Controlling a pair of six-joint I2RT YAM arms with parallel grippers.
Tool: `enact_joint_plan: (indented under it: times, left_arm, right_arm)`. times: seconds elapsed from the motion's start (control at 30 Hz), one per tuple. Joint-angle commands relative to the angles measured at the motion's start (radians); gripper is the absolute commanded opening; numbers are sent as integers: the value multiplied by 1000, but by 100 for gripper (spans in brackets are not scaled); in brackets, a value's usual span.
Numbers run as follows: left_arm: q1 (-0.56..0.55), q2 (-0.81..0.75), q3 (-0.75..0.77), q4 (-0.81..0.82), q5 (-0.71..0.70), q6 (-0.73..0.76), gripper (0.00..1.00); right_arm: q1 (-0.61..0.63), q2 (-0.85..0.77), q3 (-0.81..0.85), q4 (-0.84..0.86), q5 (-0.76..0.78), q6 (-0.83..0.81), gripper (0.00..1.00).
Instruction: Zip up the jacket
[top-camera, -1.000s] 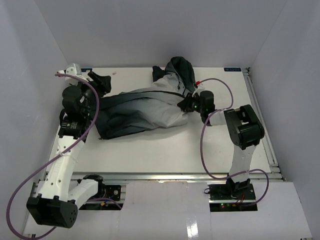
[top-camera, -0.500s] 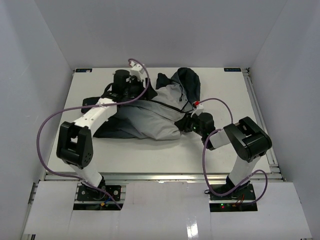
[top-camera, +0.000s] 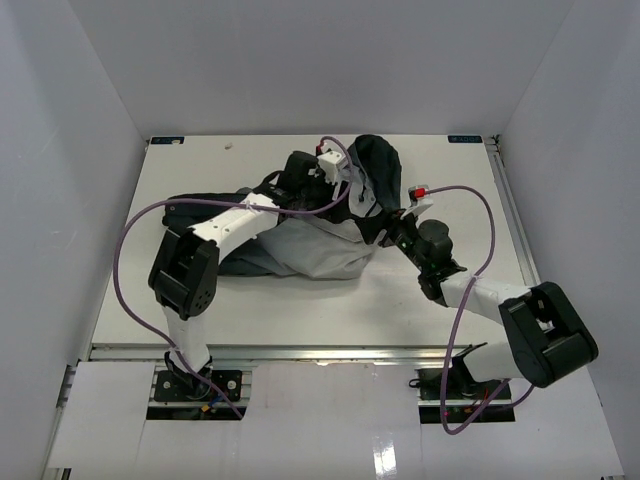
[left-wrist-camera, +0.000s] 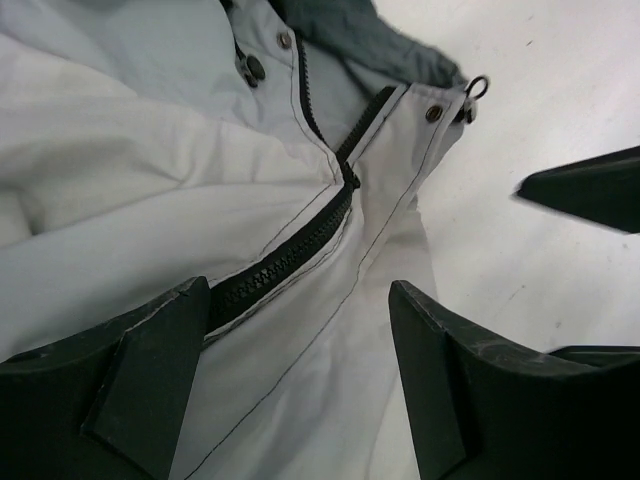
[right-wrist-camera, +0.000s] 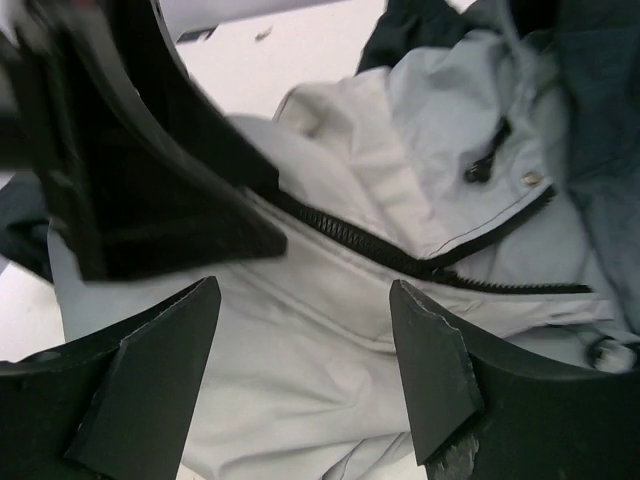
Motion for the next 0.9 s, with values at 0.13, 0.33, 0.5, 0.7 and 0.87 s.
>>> enact_joint_plan:
  times: [0.13, 0.33, 0.5, 0.7, 0.87]
  left_arm:
    - [-6, 53, -61, 73, -157, -80, 43]
    - [-6, -17, -169, 156, -285, -122, 0]
    - [-6, -118, -291, 263, -364, -141, 0]
    - [-6, -225, -395, 420, -378, -134, 0]
    - [-6, -291, -433, 481, -347, -130, 0]
  right_arm:
    - [-113, 61, 35, -61, 11, -10, 76]
    - [-174, 235, 172, -47, -109, 1, 73]
    - [-181, 266, 164, -29, -94, 7, 72]
    - [-180, 344, 144, 58, -179, 36, 55]
    - [-177, 341, 73, 109, -211, 38, 36]
